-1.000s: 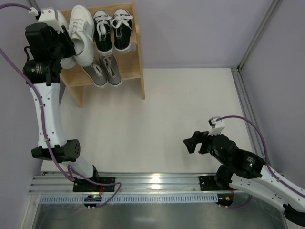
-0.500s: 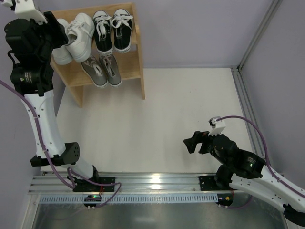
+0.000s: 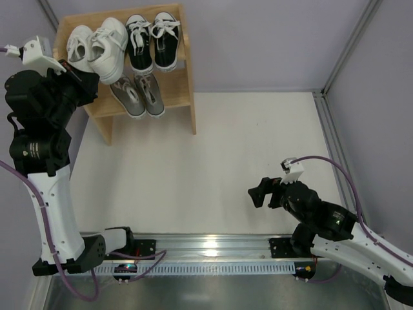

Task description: Place and organize the shoes onto the shoe shelf

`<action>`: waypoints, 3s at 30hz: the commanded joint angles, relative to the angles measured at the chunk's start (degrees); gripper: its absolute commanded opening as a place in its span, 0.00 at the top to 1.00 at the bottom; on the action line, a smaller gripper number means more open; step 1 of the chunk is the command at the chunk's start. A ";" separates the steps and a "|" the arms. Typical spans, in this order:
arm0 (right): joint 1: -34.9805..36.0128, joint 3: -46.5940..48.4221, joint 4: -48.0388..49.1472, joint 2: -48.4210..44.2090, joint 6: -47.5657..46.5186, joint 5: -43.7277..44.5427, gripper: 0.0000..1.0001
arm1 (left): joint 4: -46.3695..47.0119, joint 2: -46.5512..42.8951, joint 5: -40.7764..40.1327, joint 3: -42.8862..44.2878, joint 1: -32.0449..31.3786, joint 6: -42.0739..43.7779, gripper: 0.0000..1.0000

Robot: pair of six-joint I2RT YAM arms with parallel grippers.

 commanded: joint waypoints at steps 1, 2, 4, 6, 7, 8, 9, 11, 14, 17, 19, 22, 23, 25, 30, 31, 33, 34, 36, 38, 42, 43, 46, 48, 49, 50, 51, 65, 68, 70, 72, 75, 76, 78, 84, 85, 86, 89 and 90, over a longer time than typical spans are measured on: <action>0.08 1.20 0.38 1.02 -0.21 0.64 0.03 | 1.73 -4.04 3.45 -4.59 -0.08 -3.13 1.00; 0.00 1.38 0.03 1.19 0.14 0.90 0.03 | 0.68 -5.61 1.87 -5.64 0.01 -1.91 0.99; 0.00 1.29 0.03 1.63 0.41 1.25 0.03 | -0.56 -6.59 -3.57 -8.45 0.01 -0.32 1.00; 0.00 1.38 0.03 2.07 1.02 1.17 0.03 | -1.09 -6.86 -6.04 -10.13 0.01 1.53 1.00; 0.08 1.55 -0.06 2.25 1.29 1.25 0.03 | -0.39 -7.12 -7.36 -12.49 -0.08 1.97 1.00; 0.08 1.64 -0.15 2.51 1.46 1.17 0.03 | 0.92 -7.30 -7.37 -14.16 0.01 2.41 1.00; 0.08 1.73 -0.23 2.51 1.73 1.25 0.03 | 3.72 -7.56 -8.94 -15.49 -0.08 2.24 1.00; 0.08 1.99 -0.76 2.95 1.90 1.51 0.02 | 6.45 -7.47 -8.61 -18.29 -0.08 1.89 1.00; 0.08 2.61 -1.55 3.39 2.17 2.48 0.02 | 10.15 -6.16 -9.04 -19.36 -0.08 1.27 1.00; 0.00 3.05 -1.99 3.57 2.52 3.01 0.02 | 11.38 -4.05 -11.15 -18.49 -0.08 2.32 1.00; 0.08 3.05 -1.99 3.74 2.87 3.45 0.02 | 13.14 -3.70 -13.08 -18.57 0.01 3.20 1.00; 0.08 3.13 -2.08 4.27 3.14 3.89 0.02 | 15.16 -3.43 -15.72 -19.01 0.01 4.51 1.00; 0.00 3.14 -2.08 4.45 3.31 4.07 0.02 | 15.78 -3.00 -16.68 -18.93 0.01 5.04 1.00; 0.08 3.22 -2.17 4.89 3.49 4.15 0.02 | 16.05 -2.29 -19.23 -18.05 0.10 6.62 1.00; 0.08 3.22 -1.90 5.50 4.36 4.33 0.02 | 17.71 1.30 -21.52 -16.82 0.01 9.35 1.00; 0.08 3.31 -1.99 5.50 4.37 4.50 0.02 | 17.98 1.92 -21.52 -16.82 0.01 9.44 1.00; 0.00 3.66 -2.69 5.50 4.72 4.94 0.02 | 19.20 3.33 -21.44 -16.90 0.27 9.79 1.00; 0.08 3.75 -3.04 5.33 4.72 5.03 0.02 | 19.56 3.60 -21.44 -16.82 0.53 9.88 1.00; 0.08 3.84 -4.01 4.98 4.98 5.73 0.02 | 20.00 4.30 -21.87 -15.85 0.89 10.49 1.00; 0.08 3.75 -4.54 4.27 5.16 6.35 0.02 | 20.44 4.57 -23.28 -14.97 1.06 10.93 1.00; 0.08 3.57 -4.89 4.18 5.51 6.35 0.02 | 20.01 4.30 -27.74 -14.53 1.15 11.64 1.00; 0.08 3.66 -4.89 4.27 5.60 6.35 0.02 | 19.83 4.30 -29.16 -14.44 1.15 11.81 1.00; 0.00 3.75 -5.16 4.45 5.68 6.18 0.02 | 19.13 3.95 -32.94 -15.06 1.24 12.43 1.00; 0.08 3.66 -5.33 4.19 5.68 6.26 0.02 | 19.47 3.25 -32.34 -15.84 1.24 12.52 1.00; 0.08 3.66 -5.33 4.18 5.60 6.35 0.02 | 19.74 2.99 -31.55 -16.11 1.24 12.43 1.00; 0.08 3.66 -5.25 4.10 5.60 6.27 0.02 | 19.91 2.03 -30.76 -16.29 1.24 12.17 1.00; 0.08 3.58 -5.25 4.18 5.68 6.26 0.02 | 20.00 1.41 -27.45 -16.38 1.24 11.82 1.00; 0.08 2.96 -4.63 4.62 6.30 4.95 0.02 | 8.41 -6.25 2.43 -14.98 1.15 0.31 1.00; 0.08 3.22 -5.59 3.92 6.83 5.38 0.02 | 7.44 -2.13 6.59 -11.90 1.15 -1.10 1.00; 0.00 3.05 -5.95 3.31 7.09 5.56 0.02 | 6.91 -0.45 7.13 -9.53 1.06 -1.45 1.00; 0.08 2.87 -6.04 2.43 7.27 5.82 0.02 | 8.13 0.87 5.91 -9.17 1.15 -1.54 1.00; 0.08 2.61 -6.21 2.16 7.27 6.00 0.02 | 8.67 2.54 5.37 -8.47 1.15 -1.81 1.00; 0.08 2.61 -6.30 2.34 7.27 5.91 0.02 | 8.58 2.98 5.81 -7.95 1.15 -2.16 1.00; 0.08 2.61 -6.21 2.69 7.09 6.09 0.02 | 9.02 3.95 6.51 -7.68 1.15 -2.42 1.00; 0.08 3.22 -6.12 3.13 6.92 6.09 0.02 | 12.35 5.01 0.37 -8.73 1.15 -1.02 1.00; 0.08 3.14 -6.30 3.04 6.92 6.26 0.02 | 14.44 4.83 -0.60 -9.25 1.15 -1.02 1.00; 0.08 3.14 -6.30 2.95 7.00 6.35 0.02 | 15.51 4.57 -2.87 -10.13 1.15 -0.84 1.00; 0.08 3.14 -6.56 2.78 7.00 6.35 0.02 | 19.21 4.39 -5.26 -10.93 1.06 -0.49 0.99; 0.00 3.14 -6.56 2.78 7.09 6.44 0.02 | 20.00 4.83 -5.26 -10.84 1.06 -0.66 1.00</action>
